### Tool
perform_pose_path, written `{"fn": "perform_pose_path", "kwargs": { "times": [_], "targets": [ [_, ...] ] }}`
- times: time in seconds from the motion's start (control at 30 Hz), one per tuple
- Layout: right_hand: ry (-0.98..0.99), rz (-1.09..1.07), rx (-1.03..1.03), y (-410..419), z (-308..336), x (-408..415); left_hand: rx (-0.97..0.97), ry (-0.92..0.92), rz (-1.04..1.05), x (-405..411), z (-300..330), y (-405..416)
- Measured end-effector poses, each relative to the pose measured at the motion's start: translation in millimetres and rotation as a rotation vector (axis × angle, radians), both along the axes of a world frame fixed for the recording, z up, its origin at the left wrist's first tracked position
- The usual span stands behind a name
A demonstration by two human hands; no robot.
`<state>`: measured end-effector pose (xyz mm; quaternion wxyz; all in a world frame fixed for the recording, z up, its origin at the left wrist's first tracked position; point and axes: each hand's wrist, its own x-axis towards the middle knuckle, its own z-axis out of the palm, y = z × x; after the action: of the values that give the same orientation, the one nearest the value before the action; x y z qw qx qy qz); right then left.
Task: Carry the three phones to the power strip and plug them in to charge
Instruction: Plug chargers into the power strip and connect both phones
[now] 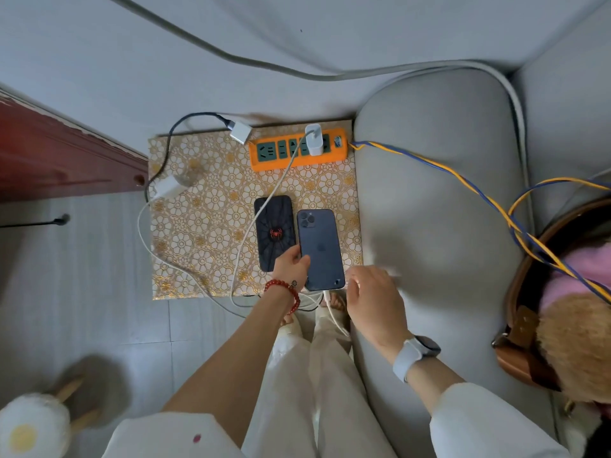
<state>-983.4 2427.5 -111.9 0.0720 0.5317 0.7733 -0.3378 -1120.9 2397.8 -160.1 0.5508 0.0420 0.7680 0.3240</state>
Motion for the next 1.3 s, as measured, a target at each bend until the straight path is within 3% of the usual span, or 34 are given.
{"fn": "perform_pose_path", "kwargs": {
  "times": [0.1,0.3,0.43,0.6,0.67,0.87,1.03,1.1,1.2,1.3],
  "targets": [
    [-0.041,0.256,0.345,17.5,-8.5,6.3,-0.018,0.049,-0.060,8.8,-16.2,13.7],
    [-0.162,0.485,0.452,40.7,-21.3,20.2,-0.057,0.162,-0.236,26.6,-31.4,30.0],
    [-0.180,0.453,0.450,38.6,-23.3,18.4,-0.112,0.295,-0.430,29.1,-31.3,31.3],
    [-0.092,0.292,0.397,35.8,-20.5,4.0,-0.040,0.315,-0.539,23.6,-10.5,20.4],
    [0.045,0.138,0.226,33.5,-15.7,-11.2,0.024,0.395,-0.500,12.2,2.5,9.4],
    [0.534,-0.381,-0.601,41.0,1.6,-104.1,0.130,0.701,-0.459,-49.2,37.8,-48.1],
    [0.647,-0.599,-0.695,43.5,11.0,-140.6,0.138,0.820,-0.316,-103.2,41.4,-75.7],
    [0.480,-0.460,-0.512,41.3,11.6,-126.9,0.088,0.842,-0.308,-118.5,37.5,-75.8],
    [0.025,-0.170,-0.111,53.0,15.7,-91.2,-0.019,0.815,-0.287,-137.5,29.4,-67.0],
    [-0.324,-0.064,0.212,73.4,19.2,-74.0,-0.126,0.812,-0.281,-159.2,23.1,-55.4]
  ]
}}
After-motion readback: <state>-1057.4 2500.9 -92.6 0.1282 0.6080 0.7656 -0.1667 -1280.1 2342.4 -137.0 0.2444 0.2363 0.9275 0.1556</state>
